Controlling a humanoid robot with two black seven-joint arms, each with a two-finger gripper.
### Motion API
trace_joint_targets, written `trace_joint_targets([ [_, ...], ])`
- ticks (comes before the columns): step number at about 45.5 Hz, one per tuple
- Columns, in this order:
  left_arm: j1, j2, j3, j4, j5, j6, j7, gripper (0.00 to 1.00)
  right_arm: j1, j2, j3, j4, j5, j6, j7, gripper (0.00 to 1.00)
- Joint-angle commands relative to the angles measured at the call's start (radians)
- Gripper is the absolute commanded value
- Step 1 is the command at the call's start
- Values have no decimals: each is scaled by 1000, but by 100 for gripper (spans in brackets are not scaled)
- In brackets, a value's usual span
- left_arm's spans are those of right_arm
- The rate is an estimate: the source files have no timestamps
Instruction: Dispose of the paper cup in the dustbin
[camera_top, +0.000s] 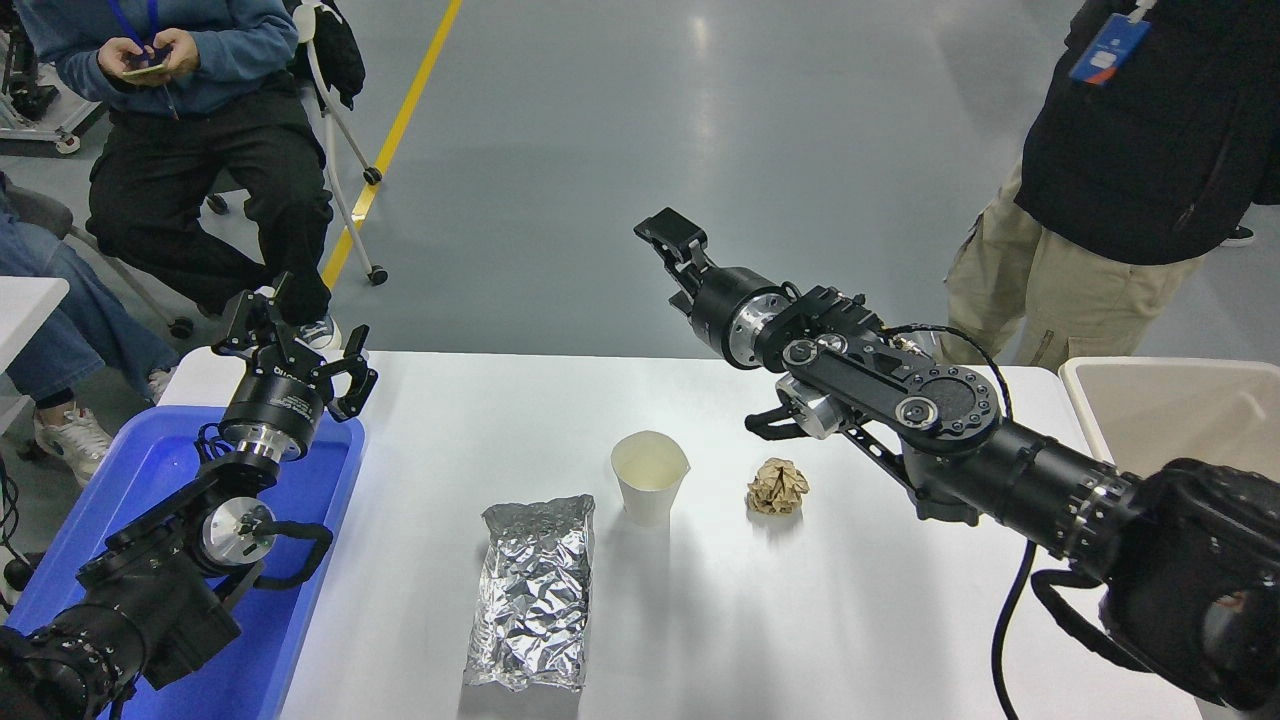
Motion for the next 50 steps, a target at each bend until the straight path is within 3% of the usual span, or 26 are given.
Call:
trace_joint_targets([
  [1,0,0,0,0,0,0,0,100,-81,-124,151,5,6,0,61,99],
  [8,0,0,0,0,0,0,0,100,-216,-144,331,8,6,24,215,99],
  [26,0,0,0,0,0,0,0,100,-442,-164,536,6,6,90,311,99],
  [39,0,0,0,0,0,0,0,100,-514,-164,594,-9,4,113,417,99],
  [50,0,0,0,0,0,0,0,100,-535,-165,591,-48,3,115,450,99],
])
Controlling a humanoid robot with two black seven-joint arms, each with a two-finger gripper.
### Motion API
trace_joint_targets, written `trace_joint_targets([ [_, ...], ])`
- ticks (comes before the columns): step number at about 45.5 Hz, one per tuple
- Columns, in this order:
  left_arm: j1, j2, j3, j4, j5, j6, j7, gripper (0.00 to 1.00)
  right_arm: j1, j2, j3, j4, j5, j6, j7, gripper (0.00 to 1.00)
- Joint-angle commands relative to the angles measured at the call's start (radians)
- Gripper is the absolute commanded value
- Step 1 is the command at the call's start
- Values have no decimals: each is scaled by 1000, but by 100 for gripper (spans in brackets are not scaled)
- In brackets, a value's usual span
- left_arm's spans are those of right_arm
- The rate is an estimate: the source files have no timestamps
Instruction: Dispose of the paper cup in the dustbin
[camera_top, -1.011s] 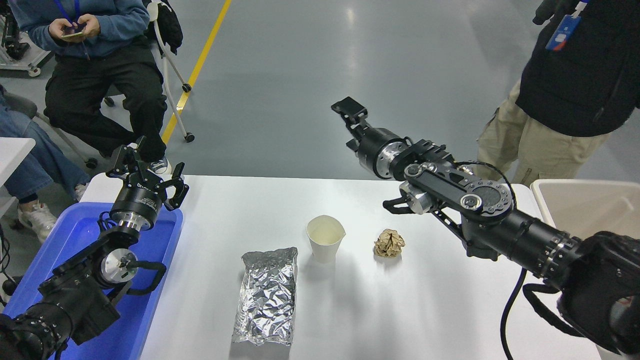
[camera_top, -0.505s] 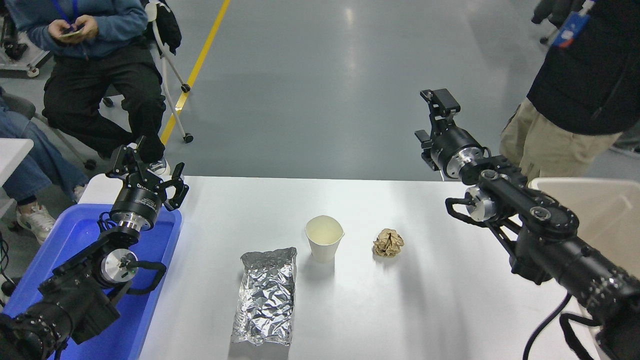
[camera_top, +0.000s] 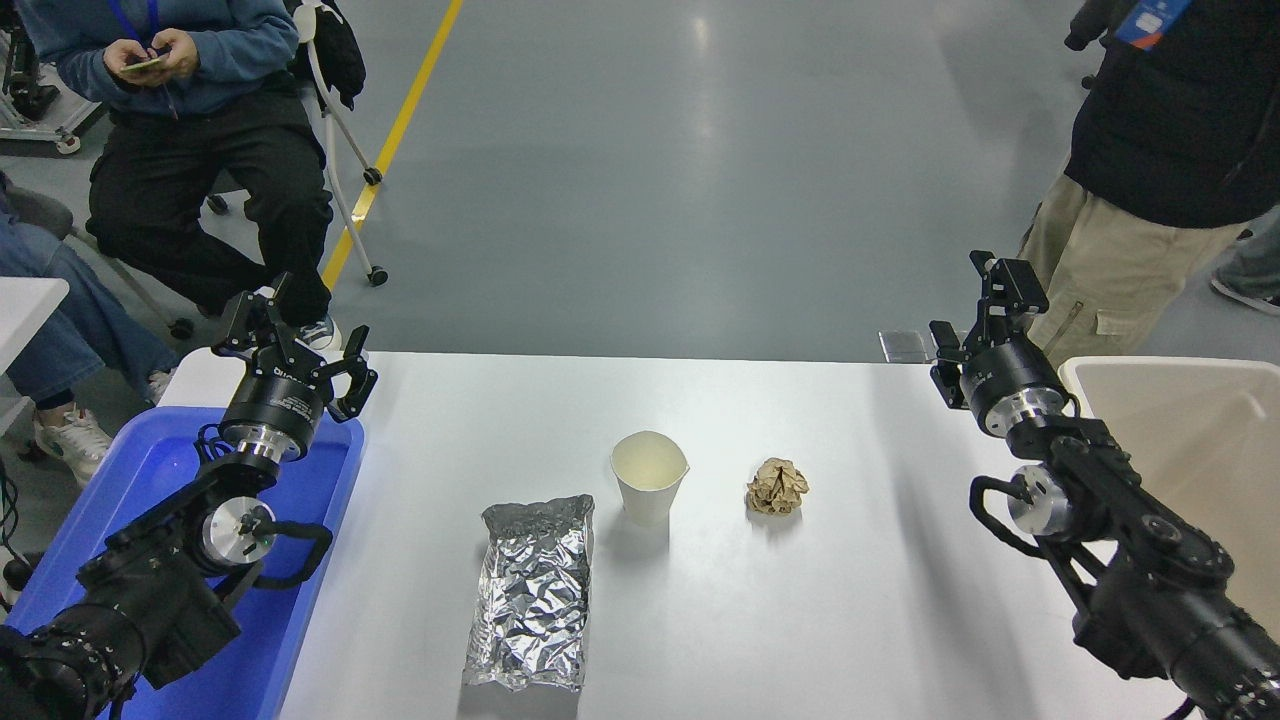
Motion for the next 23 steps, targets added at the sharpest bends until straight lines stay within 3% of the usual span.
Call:
trace_joint_targets([
  [1,0,0,0,0,-2,0,0,100,-36,-3,18,-44,-2,6,54,99],
  [13,0,0,0,0,0,0,0,100,-25,-1,50,-80,5,2,81,99],
  [23,2,0,0,0,0,0,0,100,-24,11,72,-130,118,5,81,99],
])
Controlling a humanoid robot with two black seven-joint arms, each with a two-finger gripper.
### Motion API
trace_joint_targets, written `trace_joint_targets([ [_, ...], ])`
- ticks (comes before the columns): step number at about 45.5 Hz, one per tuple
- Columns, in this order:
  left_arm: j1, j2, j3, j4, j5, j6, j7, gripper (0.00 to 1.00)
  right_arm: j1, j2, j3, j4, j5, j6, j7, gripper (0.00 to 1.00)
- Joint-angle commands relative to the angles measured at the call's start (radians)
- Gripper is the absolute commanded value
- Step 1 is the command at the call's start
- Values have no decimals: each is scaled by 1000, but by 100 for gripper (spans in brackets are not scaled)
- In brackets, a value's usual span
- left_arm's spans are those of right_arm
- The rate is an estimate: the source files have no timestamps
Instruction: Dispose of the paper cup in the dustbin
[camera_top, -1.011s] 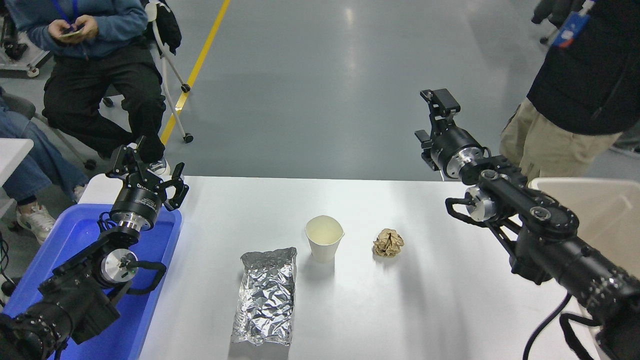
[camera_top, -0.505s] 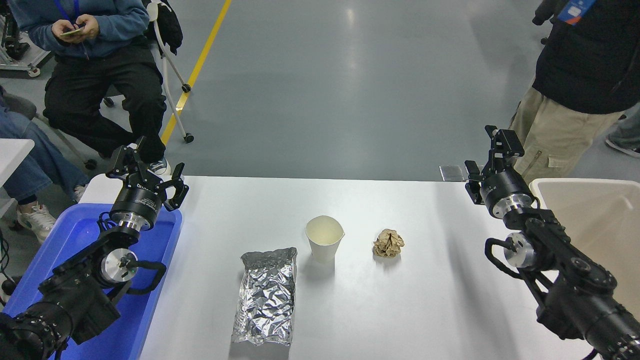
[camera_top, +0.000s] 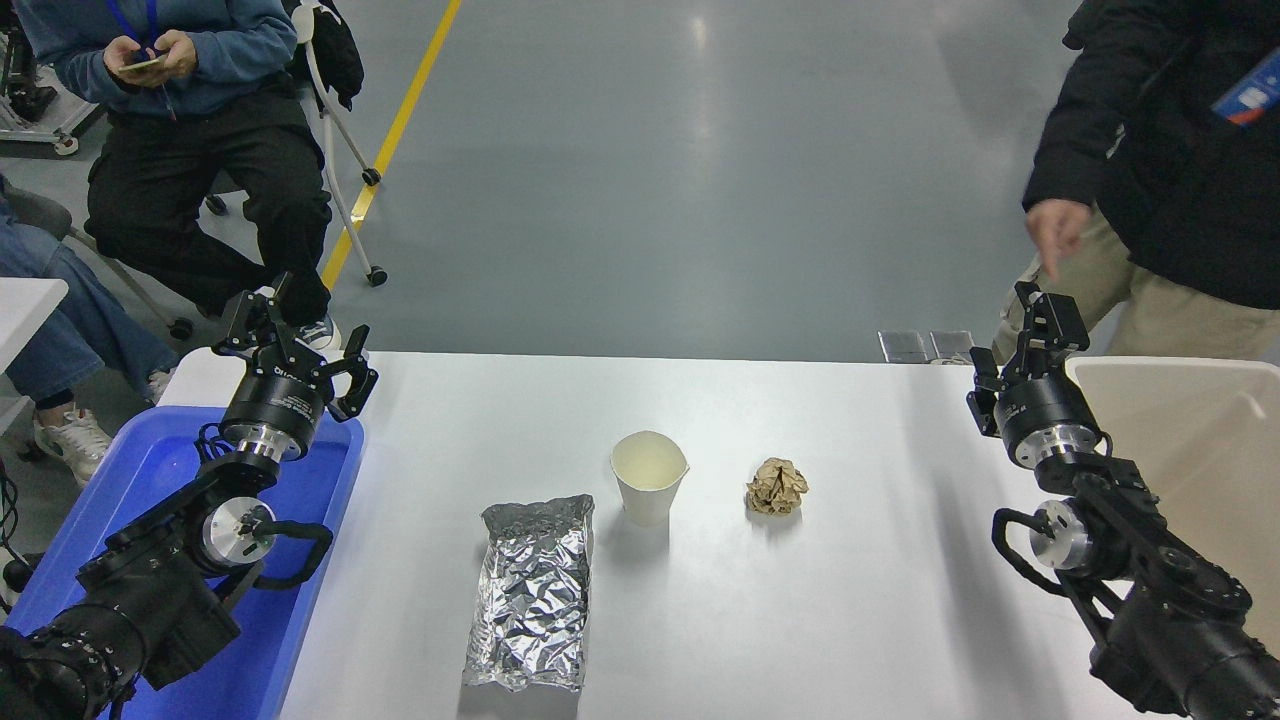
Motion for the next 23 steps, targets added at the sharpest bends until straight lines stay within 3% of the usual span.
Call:
trace_joint_targets([
  [1,0,0,0,0,0,0,0,100,-1,10,21,-49,74,8,9,99],
  [23,0,0,0,0,-1,0,0,100,0,12,-2,-49,74,14,8,99],
])
